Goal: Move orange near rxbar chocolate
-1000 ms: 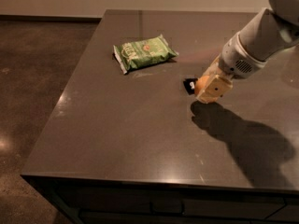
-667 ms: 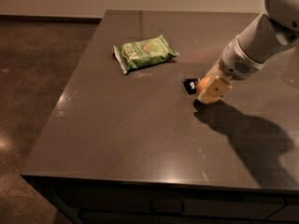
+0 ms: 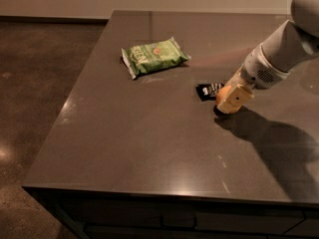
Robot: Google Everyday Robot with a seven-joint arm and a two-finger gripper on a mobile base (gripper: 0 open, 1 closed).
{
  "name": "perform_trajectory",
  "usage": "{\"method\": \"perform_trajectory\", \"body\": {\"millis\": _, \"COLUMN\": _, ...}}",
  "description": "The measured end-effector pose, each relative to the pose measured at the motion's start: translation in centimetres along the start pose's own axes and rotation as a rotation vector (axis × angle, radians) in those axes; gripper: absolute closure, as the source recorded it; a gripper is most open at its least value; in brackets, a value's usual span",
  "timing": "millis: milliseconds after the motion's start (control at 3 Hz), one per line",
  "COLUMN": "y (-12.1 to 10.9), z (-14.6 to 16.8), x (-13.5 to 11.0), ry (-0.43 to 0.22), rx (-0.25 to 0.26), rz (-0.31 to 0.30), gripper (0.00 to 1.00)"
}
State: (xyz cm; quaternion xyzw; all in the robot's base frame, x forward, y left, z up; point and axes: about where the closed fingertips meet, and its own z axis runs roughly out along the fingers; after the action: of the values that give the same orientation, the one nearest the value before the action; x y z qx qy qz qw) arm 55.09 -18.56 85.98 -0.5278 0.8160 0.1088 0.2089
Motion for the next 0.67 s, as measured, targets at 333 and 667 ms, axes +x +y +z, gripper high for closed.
{"method": "perform_trajectory", "body": {"millis": 333, "y": 0.18, "z": -0.02, "x": 0.40, "ry": 0.003, "rx": -0.004, "rz": -0.007, "gripper": 0.56}}
{"method": "perform_trajectory", "body": {"millis": 667, "y": 0.62, "z": 0.49, "x": 0.63, "ry": 0.009, "rx": -0.015, "rz": -0.017, "gripper": 0.25}}
